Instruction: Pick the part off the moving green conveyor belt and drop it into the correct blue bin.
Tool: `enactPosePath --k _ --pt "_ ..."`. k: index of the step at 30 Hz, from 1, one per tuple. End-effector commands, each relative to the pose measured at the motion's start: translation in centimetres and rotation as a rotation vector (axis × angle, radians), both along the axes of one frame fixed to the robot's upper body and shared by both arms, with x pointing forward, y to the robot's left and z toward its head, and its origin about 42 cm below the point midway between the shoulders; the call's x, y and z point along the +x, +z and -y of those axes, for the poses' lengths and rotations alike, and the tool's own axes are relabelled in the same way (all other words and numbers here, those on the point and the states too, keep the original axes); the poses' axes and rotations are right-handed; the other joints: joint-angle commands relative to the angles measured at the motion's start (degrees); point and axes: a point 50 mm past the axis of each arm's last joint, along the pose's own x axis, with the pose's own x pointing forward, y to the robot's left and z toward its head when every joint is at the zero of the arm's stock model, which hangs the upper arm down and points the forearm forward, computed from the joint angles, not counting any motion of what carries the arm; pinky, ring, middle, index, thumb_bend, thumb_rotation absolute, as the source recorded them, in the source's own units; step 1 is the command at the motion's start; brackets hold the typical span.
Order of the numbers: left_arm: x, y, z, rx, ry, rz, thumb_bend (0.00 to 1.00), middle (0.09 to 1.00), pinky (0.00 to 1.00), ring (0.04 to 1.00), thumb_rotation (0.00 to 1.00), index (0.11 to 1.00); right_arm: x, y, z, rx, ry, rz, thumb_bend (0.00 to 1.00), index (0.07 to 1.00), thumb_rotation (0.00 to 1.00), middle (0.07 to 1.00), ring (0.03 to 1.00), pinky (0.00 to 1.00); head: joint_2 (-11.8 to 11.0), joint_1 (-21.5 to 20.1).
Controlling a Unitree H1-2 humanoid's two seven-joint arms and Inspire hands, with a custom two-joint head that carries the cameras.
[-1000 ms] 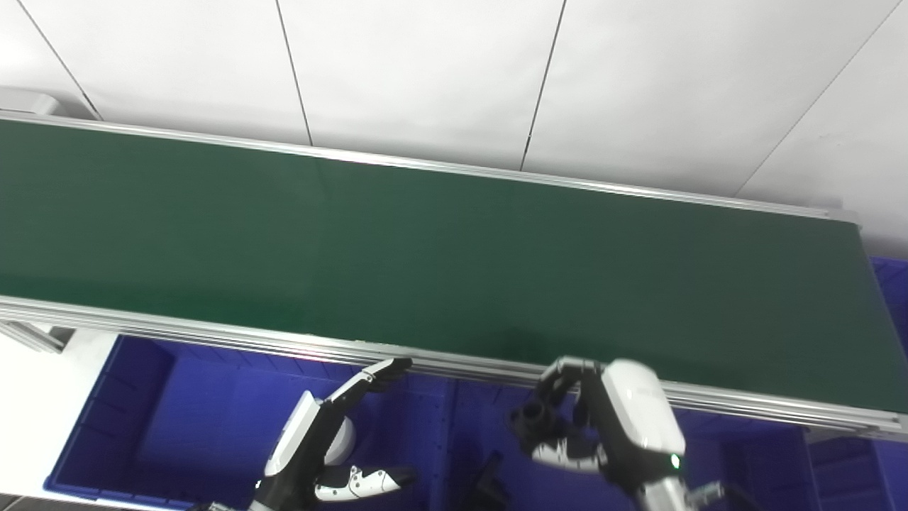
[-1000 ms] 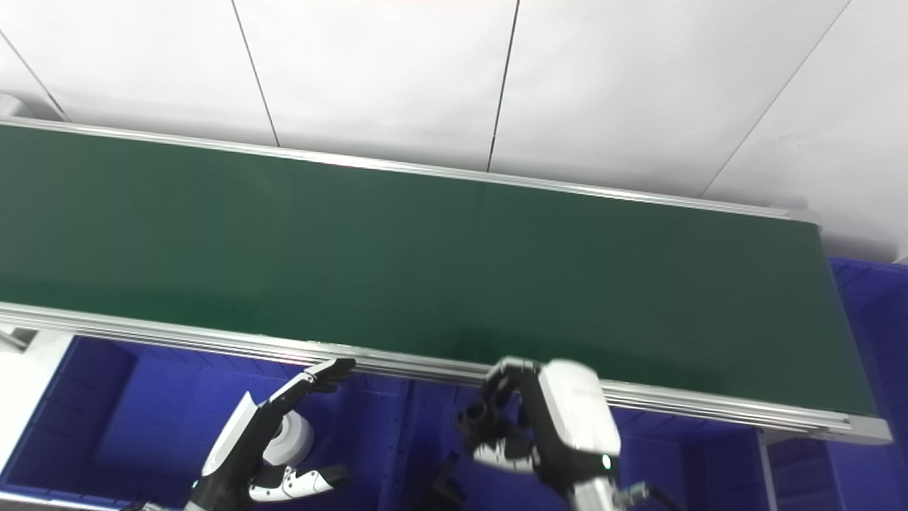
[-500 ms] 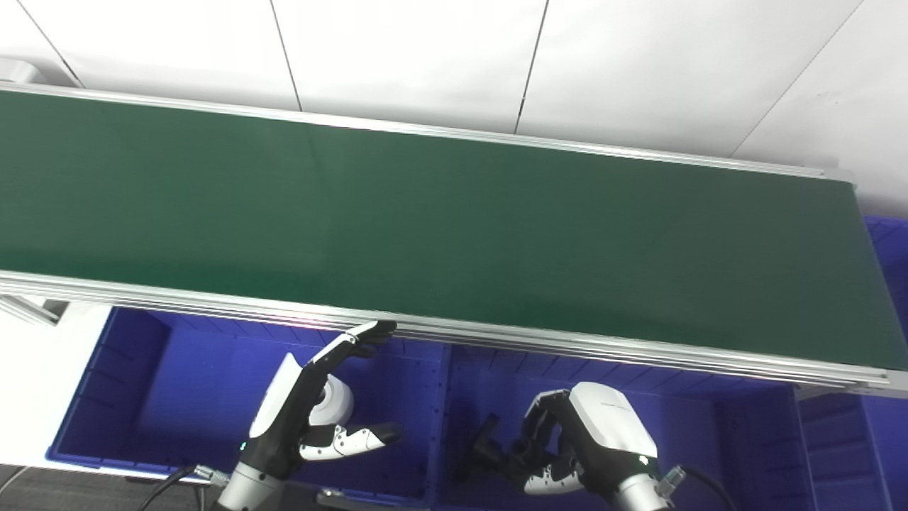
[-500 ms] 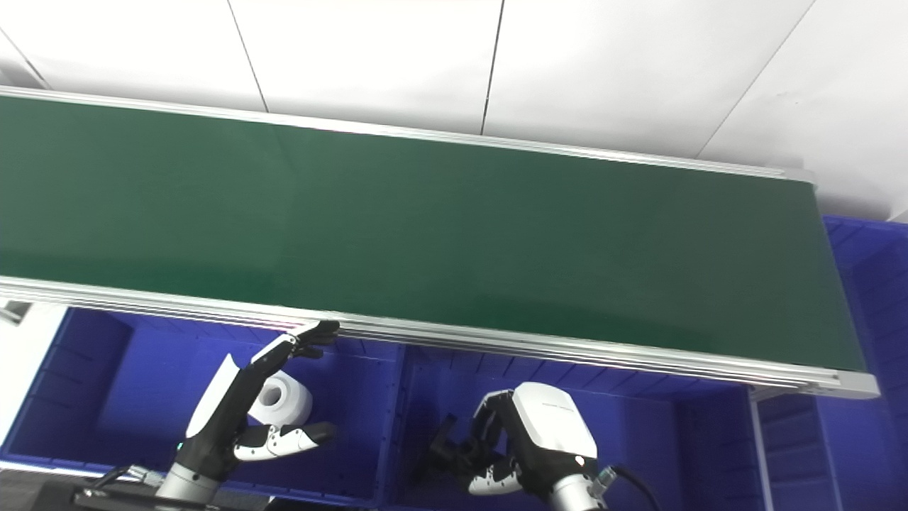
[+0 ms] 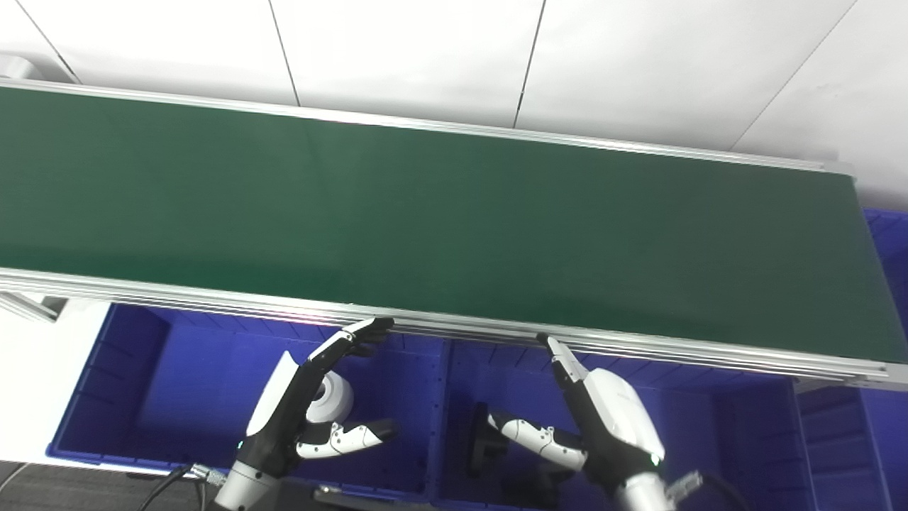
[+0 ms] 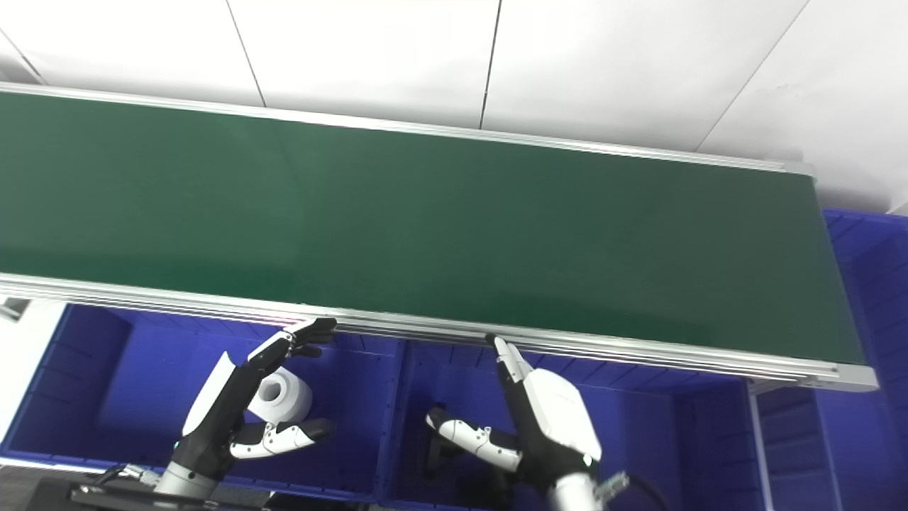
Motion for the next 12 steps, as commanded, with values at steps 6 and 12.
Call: enactPosePath --k 6,12 --pt "-0.1 0.9 -0.7 -0.012 0.000 0.040 0.72 0.814 0.71 0.783 0.61 0.817 -2.5 0.6 -2.0 0.286 -0.023 0.065 0.77 1.000 0.74 1.000 0.983 0.89 -0.71 -0.95" --pt "-0.2 0.7 -1.0 0.000 0.002 0.037 0.72 0.812 0.71 0.779 0.61 0.818 -3.0 -1.0 -2.4 0.366 -0.023 0.085 0.80 1.000 0.65 0.982 0.935 0.85 -1.90 -1.85"
